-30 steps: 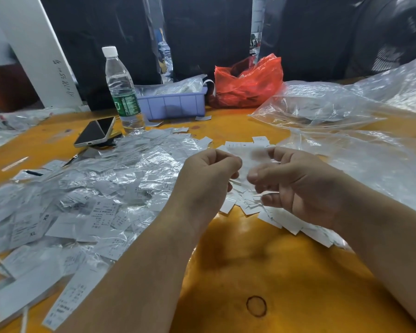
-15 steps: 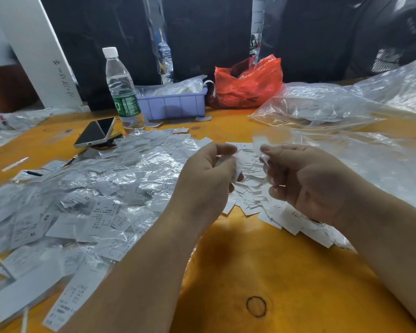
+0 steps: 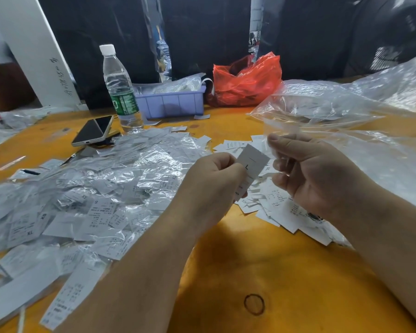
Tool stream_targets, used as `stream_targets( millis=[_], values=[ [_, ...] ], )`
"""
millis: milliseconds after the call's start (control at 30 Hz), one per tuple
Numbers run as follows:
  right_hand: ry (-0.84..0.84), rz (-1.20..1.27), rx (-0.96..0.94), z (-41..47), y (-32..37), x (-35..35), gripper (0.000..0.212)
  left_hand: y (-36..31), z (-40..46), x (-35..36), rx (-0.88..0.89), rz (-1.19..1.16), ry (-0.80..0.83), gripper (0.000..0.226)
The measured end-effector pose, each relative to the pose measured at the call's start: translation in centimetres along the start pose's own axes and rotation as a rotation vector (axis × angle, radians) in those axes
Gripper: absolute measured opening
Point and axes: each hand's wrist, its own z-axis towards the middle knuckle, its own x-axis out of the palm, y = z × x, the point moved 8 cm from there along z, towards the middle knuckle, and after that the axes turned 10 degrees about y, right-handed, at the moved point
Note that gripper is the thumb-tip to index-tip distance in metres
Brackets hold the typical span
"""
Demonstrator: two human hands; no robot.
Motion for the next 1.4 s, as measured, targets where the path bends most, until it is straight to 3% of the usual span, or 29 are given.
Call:
stream_targets(
  millis=[367, 700, 1033, 1167, 1267, 1400],
  values=[
    [0.009, -0.020, -0.042, -0.2, 0.2, 0.5, 0.020, -1.0, -0.3, 2.0, 0.008, 0.135, 0.140, 0.034],
    [0.031, -0.045, -0.028, -0.2, 0.0, 0.8, 0.022, -0.8, -0.3, 0.4, 0.000, 0.122, -0.011, 0.037],
    [0.090, -0.119, 0.021, -0.1, -0.5, 1.3, 0.022, -0.4, -0.1, -0.1, -0.001, 0.105, -0.042, 0.023],
    [0.109, -0.120, 0.021, -0.2, -0.5, 1.6, 0.011, -0.2, 0.0, -0.3, -0.018, 0.046, -0.046, 0.030],
    [0.098, -0.106, 0.004, -0.2, -0.3, 1.5, 0.008, 0.1, 0.0, -0.3, -0.048, -0.029, -0.041, 0.021],
    [0.085, -0.118, 0.003, -0.2, -0.3, 1.4, 0.007, 0.4, 0.0, -0.5, -0.088, -0.128, -0.058, 0.038]
  ],
)
